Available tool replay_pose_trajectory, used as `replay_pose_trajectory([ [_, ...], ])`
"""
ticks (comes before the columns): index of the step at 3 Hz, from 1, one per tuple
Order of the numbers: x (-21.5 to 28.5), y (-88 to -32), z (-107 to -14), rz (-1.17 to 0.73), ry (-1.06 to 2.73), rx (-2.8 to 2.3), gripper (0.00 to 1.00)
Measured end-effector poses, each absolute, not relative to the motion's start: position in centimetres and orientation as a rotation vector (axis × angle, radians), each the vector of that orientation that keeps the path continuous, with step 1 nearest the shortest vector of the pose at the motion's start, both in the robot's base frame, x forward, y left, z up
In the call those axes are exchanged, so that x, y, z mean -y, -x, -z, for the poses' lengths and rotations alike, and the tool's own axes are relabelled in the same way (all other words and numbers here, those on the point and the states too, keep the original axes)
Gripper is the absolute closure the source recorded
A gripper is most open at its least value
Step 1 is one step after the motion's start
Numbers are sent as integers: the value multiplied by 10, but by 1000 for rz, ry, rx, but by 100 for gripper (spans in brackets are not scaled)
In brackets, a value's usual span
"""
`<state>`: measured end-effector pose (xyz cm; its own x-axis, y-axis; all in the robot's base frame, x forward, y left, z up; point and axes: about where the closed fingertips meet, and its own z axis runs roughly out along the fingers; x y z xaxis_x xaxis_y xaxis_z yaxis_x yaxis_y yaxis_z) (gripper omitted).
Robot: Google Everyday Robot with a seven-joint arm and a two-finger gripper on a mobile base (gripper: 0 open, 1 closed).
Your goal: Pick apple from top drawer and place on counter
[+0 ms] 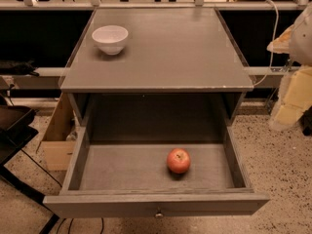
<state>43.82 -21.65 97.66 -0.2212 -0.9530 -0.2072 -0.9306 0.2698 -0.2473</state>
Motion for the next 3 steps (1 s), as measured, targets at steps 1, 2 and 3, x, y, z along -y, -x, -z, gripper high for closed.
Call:
replay_pose_trajectory([
  [1,217,-438,-977,100,1724,-2231,0],
  [2,215,-447,-948,98,1732,-2235,0],
  [3,208,-467,-882,87,1747,-2237,0],
])
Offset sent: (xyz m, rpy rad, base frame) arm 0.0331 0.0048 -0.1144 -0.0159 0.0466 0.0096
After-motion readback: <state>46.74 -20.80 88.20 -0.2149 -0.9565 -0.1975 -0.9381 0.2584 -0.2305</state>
